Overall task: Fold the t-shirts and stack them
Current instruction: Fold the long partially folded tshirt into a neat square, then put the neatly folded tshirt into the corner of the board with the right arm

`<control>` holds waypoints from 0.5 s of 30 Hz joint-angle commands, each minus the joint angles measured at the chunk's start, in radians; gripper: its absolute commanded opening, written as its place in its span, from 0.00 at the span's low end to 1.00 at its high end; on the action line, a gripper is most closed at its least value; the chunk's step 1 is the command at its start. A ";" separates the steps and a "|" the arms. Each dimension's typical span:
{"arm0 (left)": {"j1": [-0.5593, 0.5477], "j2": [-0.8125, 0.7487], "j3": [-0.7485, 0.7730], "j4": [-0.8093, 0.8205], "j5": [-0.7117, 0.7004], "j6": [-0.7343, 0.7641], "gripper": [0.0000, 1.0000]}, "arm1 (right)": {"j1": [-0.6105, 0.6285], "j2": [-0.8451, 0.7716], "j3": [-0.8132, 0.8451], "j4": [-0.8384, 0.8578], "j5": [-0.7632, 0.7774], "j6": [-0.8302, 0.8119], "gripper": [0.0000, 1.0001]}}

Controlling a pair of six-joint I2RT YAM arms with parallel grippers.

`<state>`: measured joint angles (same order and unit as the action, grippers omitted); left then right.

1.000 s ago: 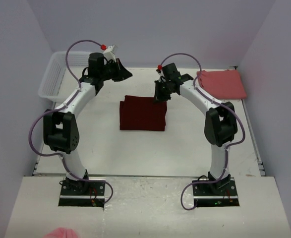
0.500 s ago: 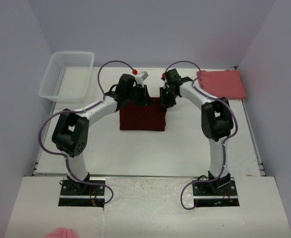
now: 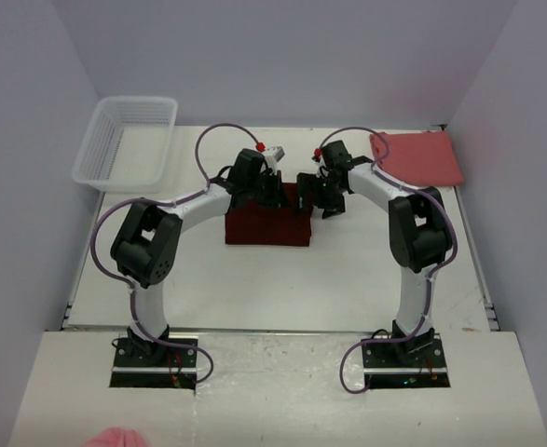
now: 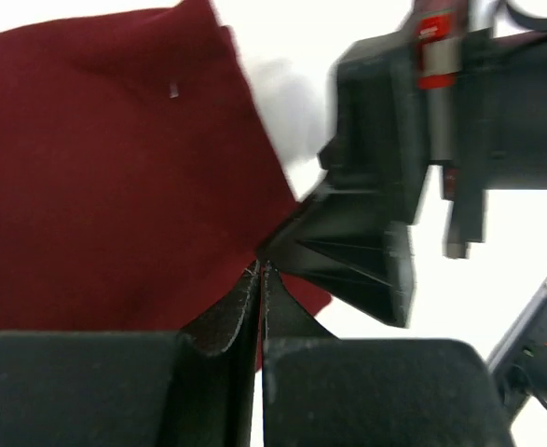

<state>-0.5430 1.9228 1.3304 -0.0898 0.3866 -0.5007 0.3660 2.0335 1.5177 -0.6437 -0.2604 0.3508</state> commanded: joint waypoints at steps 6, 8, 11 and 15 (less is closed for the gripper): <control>-0.005 0.064 0.053 -0.112 -0.152 0.019 0.00 | -0.030 -0.015 -0.045 0.121 -0.200 0.059 0.97; -0.005 0.082 0.073 -0.171 -0.239 0.010 0.00 | -0.033 -0.021 -0.088 0.165 -0.249 0.091 0.96; -0.003 0.111 0.093 -0.223 -0.285 0.011 0.00 | -0.033 -0.012 -0.125 0.199 -0.258 0.122 0.96; -0.005 0.122 0.081 -0.214 -0.267 0.004 0.00 | -0.036 0.011 -0.139 0.199 -0.231 0.149 0.94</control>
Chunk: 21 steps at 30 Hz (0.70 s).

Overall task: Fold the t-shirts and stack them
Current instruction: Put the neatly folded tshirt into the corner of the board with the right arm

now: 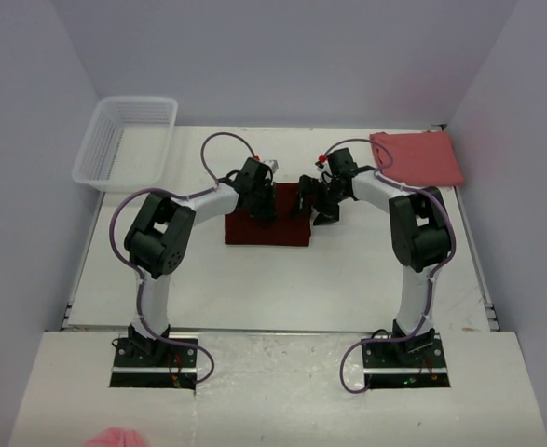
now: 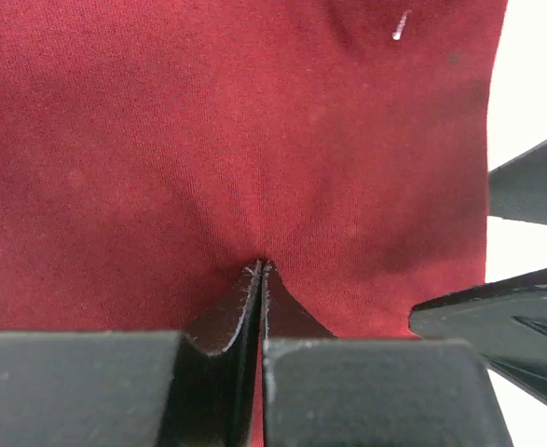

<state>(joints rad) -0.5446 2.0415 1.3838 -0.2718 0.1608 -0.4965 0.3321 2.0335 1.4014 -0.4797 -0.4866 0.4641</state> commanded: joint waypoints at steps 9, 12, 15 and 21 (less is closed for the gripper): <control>-0.003 0.025 0.014 -0.026 -0.035 -0.002 0.00 | -0.016 -0.013 -0.068 0.032 0.034 0.094 0.94; -0.003 0.032 0.009 -0.018 -0.021 -0.002 0.00 | -0.019 -0.012 -0.067 0.009 0.046 0.108 0.94; -0.002 0.032 0.011 -0.015 -0.006 -0.005 0.00 | -0.019 -0.009 -0.064 -0.010 0.057 0.116 0.94; -0.002 0.028 0.015 -0.004 0.055 -0.011 0.00 | -0.015 0.021 -0.061 0.012 -0.021 0.140 0.93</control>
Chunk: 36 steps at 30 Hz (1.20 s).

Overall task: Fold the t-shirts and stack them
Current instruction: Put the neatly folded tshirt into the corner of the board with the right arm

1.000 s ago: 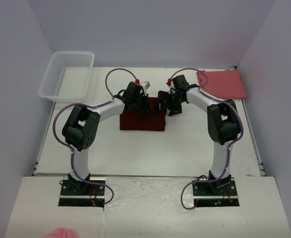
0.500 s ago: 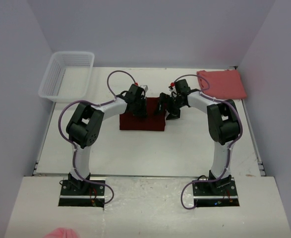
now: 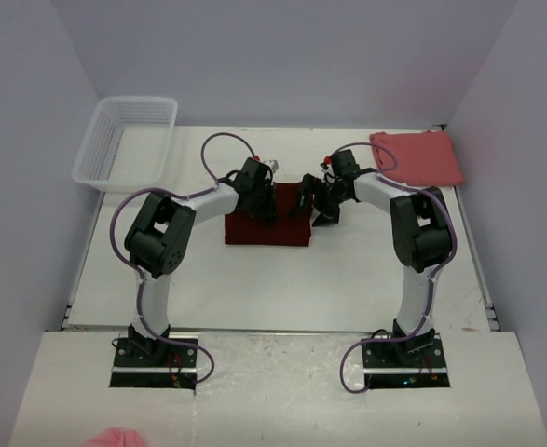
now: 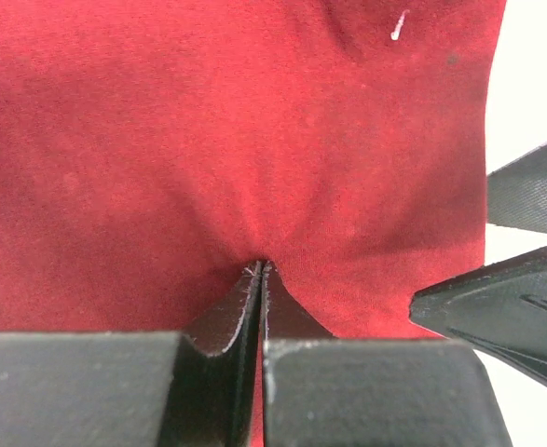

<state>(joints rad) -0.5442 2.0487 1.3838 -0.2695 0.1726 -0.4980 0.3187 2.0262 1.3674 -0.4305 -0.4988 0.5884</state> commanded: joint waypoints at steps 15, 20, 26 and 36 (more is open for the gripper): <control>-0.002 -0.024 -0.008 -0.005 0.061 -0.016 0.00 | 0.037 0.080 0.024 -0.019 -0.086 0.041 0.92; -0.002 -0.024 -0.019 0.000 0.067 -0.016 0.00 | 0.037 0.083 0.033 -0.024 -0.087 0.044 0.86; -0.002 -0.033 -0.031 0.006 0.065 -0.013 0.00 | 0.039 0.083 0.036 -0.024 -0.078 0.051 0.70; -0.002 -0.047 -0.035 0.007 0.073 -0.010 0.00 | 0.042 0.101 0.078 -0.060 -0.072 0.042 0.45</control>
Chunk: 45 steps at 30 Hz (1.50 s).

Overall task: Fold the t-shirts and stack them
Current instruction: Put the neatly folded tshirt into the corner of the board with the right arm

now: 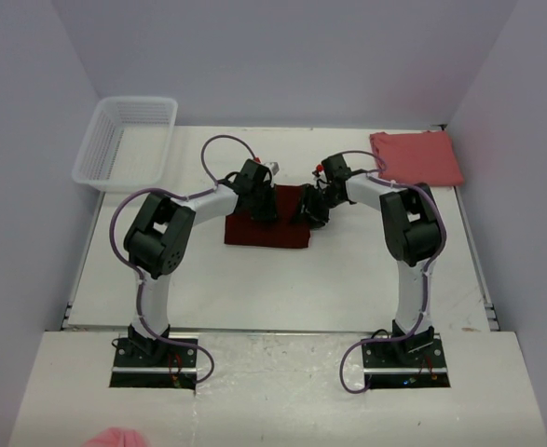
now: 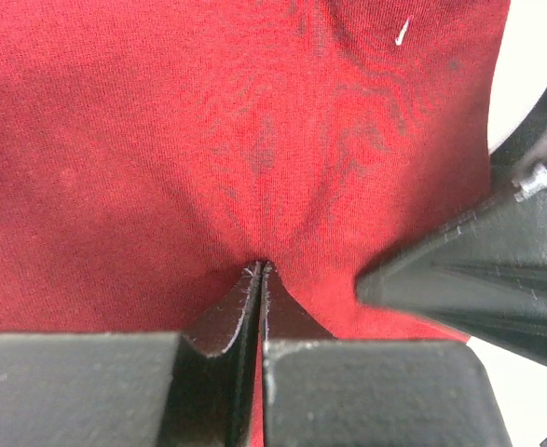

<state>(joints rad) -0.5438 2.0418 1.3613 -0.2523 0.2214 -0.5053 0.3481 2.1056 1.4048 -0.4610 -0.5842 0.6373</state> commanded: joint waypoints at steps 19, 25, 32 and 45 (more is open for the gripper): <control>-0.004 -0.231 0.009 -0.005 -0.063 0.056 0.00 | 0.048 0.042 0.223 -0.151 0.196 -0.174 0.00; -0.019 -0.408 -0.017 -0.010 -0.060 0.024 0.08 | 0.048 0.030 0.350 -0.257 0.378 -0.249 0.00; -0.025 -0.595 -0.197 0.039 -0.100 -0.088 0.08 | 0.038 0.097 0.637 -0.441 0.734 -0.346 0.00; -0.027 -0.663 -0.312 0.051 -0.044 -0.087 0.08 | -0.073 0.261 0.973 -0.515 1.119 -0.572 0.00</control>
<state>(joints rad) -0.5655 1.4025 1.0489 -0.2260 0.1535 -0.5865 0.2966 2.3585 2.2784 -0.9653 0.4126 0.1711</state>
